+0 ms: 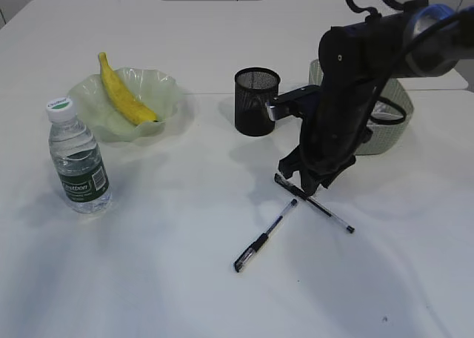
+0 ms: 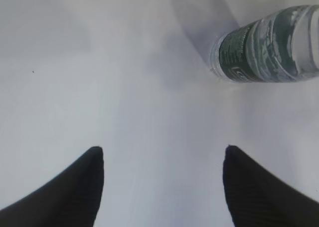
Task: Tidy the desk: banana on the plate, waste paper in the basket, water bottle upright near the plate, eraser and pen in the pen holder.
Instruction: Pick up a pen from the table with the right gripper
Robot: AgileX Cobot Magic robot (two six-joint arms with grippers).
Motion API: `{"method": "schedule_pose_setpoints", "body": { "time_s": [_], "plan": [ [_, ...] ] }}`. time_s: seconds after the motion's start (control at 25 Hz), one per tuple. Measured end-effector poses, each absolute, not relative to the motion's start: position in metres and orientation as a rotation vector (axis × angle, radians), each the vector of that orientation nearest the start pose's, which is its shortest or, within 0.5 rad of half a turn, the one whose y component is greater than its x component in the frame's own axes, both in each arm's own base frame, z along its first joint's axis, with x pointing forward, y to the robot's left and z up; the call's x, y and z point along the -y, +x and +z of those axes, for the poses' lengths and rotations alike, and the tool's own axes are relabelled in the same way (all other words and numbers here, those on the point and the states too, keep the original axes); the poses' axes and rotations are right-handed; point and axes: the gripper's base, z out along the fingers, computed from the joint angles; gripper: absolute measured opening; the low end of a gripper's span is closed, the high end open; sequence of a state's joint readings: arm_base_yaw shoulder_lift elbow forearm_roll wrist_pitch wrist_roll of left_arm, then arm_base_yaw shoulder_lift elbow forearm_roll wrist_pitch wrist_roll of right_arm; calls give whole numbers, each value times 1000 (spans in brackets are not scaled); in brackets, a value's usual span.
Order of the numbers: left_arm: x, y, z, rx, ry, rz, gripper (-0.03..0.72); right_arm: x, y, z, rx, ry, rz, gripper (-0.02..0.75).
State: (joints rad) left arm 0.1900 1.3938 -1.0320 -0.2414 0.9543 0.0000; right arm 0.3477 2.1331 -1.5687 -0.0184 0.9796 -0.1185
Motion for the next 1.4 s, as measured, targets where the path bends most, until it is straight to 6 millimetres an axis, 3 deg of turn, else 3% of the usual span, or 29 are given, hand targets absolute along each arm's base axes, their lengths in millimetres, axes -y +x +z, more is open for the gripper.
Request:
{"method": "schedule_pose_setpoints", "body": {
  "time_s": [0.68,1.4],
  "plan": [
    [-33,265,277,-2740,-408,-261,528,-140,404,127,-3001,-782,5,252],
    [-33,265,277,-2740,-408,-261,528,-143,408,128,-2949,-752,45,252]
  ]
}}
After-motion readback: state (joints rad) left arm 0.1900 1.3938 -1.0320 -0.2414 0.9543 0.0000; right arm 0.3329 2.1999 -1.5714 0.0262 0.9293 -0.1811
